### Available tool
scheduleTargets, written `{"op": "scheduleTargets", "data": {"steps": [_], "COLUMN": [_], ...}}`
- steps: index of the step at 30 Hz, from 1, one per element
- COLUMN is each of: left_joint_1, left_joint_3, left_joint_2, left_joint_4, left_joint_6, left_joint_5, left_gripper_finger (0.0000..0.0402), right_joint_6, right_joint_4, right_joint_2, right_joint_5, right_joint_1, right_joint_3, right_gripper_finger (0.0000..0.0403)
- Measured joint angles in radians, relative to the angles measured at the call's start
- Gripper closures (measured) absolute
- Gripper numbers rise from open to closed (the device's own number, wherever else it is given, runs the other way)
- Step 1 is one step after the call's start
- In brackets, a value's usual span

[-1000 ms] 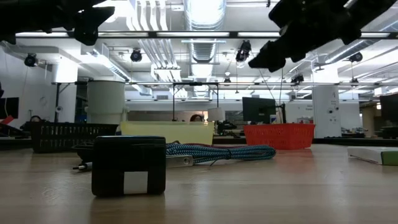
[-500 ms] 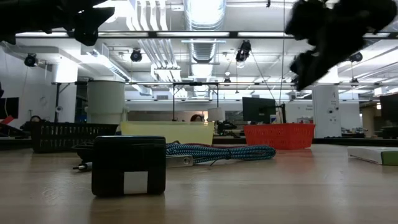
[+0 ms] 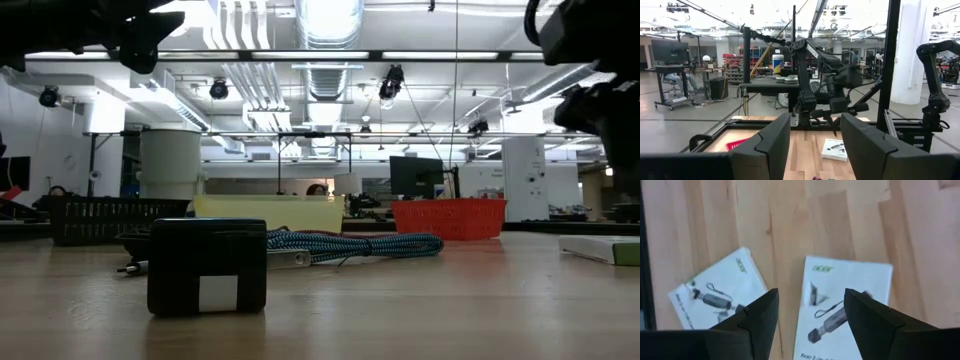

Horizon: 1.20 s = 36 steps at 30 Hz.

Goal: Pick and place items into bin
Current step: Put the top white card reader box into the red bin

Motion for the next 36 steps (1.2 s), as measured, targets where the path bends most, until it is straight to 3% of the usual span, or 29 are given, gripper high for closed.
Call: {"op": "scheduleTargets", "data": {"steps": [15, 36], "left_joint_1": [0.000, 0.000], "left_joint_3": [0.000, 0.000], "left_joint_2": [0.000, 0.002], "left_joint_4": [0.000, 0.000], "left_joint_6": [0.000, 0.000], "left_joint_5": [-0.024, -0.025], "left_gripper_finger": [0.0242, 0.0242], "right_joint_6": [0.064, 0.027], "right_joint_4": [0.019, 0.014], "right_joint_2": [0.290, 0.350], "right_joint_5": [0.005, -0.005], "right_joint_1": [0.046, 0.063], "right_joint_3": [0.047, 0.114], "right_gripper_finger": [0.0193, 0.0193]}}
